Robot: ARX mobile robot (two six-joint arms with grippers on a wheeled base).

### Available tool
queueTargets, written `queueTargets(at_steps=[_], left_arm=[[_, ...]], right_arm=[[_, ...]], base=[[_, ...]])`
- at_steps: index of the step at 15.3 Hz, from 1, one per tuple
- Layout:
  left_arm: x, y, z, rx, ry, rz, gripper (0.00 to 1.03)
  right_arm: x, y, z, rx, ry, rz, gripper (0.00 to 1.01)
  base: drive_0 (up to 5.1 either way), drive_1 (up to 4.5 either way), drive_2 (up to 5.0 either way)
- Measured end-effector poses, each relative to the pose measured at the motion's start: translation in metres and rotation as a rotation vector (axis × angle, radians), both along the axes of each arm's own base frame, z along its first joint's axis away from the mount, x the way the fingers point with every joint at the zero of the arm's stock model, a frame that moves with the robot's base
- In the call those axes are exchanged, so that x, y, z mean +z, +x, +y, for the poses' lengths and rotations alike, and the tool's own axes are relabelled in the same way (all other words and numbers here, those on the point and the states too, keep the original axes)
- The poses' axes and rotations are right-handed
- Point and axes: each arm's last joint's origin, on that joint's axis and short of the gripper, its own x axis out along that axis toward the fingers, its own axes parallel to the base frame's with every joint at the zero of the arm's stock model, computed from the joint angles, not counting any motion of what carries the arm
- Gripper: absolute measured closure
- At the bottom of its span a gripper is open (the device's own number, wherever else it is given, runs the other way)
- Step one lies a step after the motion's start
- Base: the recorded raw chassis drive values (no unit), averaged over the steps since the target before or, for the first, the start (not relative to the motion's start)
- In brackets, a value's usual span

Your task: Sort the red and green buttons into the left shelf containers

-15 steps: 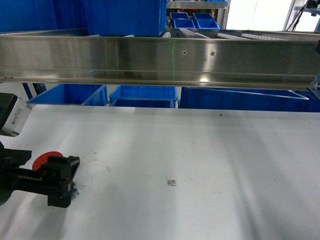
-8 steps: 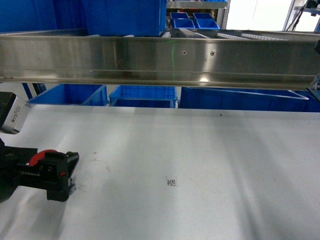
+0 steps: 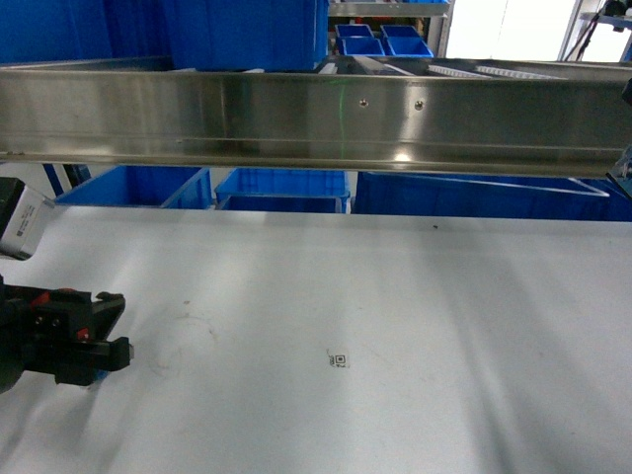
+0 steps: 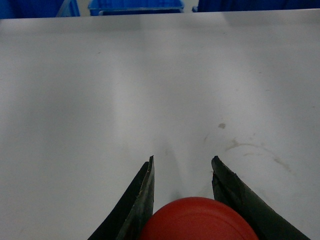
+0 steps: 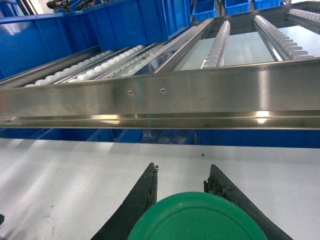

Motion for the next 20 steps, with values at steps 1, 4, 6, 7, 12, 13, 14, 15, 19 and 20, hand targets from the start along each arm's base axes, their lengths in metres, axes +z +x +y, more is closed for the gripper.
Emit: queueTargets(at_steps=[1, 4, 6, 7, 12, 13, 14, 15, 19, 20], left_arm=[[0.004, -0.006, 0.006, 0.039, 0.011, 0.017, 0.71], [0.04, -0.017, 0.027, 0.123, 0.011, -0.052, 0.71], [0.083, -0.029, 0.038, 0.154, 0.007, -0.143, 0.71], [0.107, -0.036, 0.039, 0.151, 0.014, -0.206, 0.71], [0.153, -0.068, 0.026, 0.121, 0.057, -0.311, 0.72], [0.153, -0.067, 0.027, 0.131, 0.06, -0.317, 0.72], [0.154, -0.066, 0.029, 0.143, 0.062, -0.322, 0.72], [0.154, -0.064, 0.029, 0.146, 0.063, -0.333, 0.72], [0.154, -0.064, 0.029, 0.144, 0.073, -0.33, 0.72], [0.154, -0.064, 0.029, 0.144, 0.073, -0.329, 0.72]], right_arm=[[0.0, 0.0, 0.0, 0.0, 0.0, 0.001, 0.74], [0.0, 0.0, 0.0, 0.0, 0.0, 0.0, 0.74], [0.0, 0.0, 0.0, 0.0, 0.0, 0.001, 0.74], [0.0, 0.0, 0.0, 0.0, 0.0, 0.0, 0.74], [0.0, 0.0, 0.0, 0.0, 0.0, 0.0, 0.74], [0.0, 0.0, 0.0, 0.0, 0.0, 0.0, 0.74], [0.0, 0.0, 0.0, 0.0, 0.0, 0.0, 0.74], [0.0, 0.0, 0.0, 0.0, 0.0, 0.0, 0.74], [0.0, 0.0, 0.0, 0.0, 0.0, 0.0, 0.74], [0.0, 0.0, 0.0, 0.0, 0.0, -0.001, 0.74]], base=[[0.0, 0.0, 0.0], [0.0, 0.0, 0.0], [0.0, 0.0, 0.0], [0.0, 0.0, 0.0], [0.0, 0.0, 0.0], [0.0, 0.0, 0.0], [0.0, 0.0, 0.0], [0.0, 0.0, 0.0], [0.0, 0.0, 0.0], [0.0, 0.0, 0.0]])
